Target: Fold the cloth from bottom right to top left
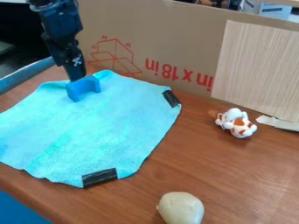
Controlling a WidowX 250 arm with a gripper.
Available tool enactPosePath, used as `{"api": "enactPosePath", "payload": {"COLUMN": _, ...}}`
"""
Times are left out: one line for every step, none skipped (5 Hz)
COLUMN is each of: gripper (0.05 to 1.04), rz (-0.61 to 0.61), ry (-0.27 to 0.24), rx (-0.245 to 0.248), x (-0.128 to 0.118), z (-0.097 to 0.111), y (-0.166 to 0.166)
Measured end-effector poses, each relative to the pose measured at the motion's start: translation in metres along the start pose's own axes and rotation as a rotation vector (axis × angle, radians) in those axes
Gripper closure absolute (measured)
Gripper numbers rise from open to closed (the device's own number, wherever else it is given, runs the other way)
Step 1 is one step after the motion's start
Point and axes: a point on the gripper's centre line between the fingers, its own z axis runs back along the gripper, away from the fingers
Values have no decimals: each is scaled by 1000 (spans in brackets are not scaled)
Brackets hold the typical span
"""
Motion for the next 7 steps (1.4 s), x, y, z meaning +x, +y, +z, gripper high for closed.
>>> {"api": "enactPosePath", "payload": {"gripper": 83, "rz": 4, "ry": 24, "rx": -26, "x": -4, "z": -12, "y": -3}}
{"api": "enactPosePath", "payload": {"gripper": 83, "rz": -94, "ry": 56, "rx": -27, "x": -5, "z": -24, "y": -36}}
{"api": "enactPosePath", "payload": {"gripper": 83, "rz": -193, "ry": 83, "rx": -22, "x": -7, "z": -32, "y": -68}}
{"api": "enactPosePath", "payload": {"gripper": 83, "rz": -297, "ry": 126, "rx": -20, "x": -9, "z": -46, "y": -97}}
{"api": "enactPosePath", "payload": {"gripper": 83, "rz": -385, "ry": 158, "rx": 0, "x": -5, "z": -53, "y": -119}}
{"api": "enactPosePath", "payload": {"gripper": 83, "rz": -463, "ry": 179, "rx": 35, "x": -6, "z": -55, "y": -142}}
{"api": "enactPosePath", "payload": {"gripper": 83, "rz": -544, "ry": 217, "rx": 95, "x": -12, "z": -60, "y": -165}}
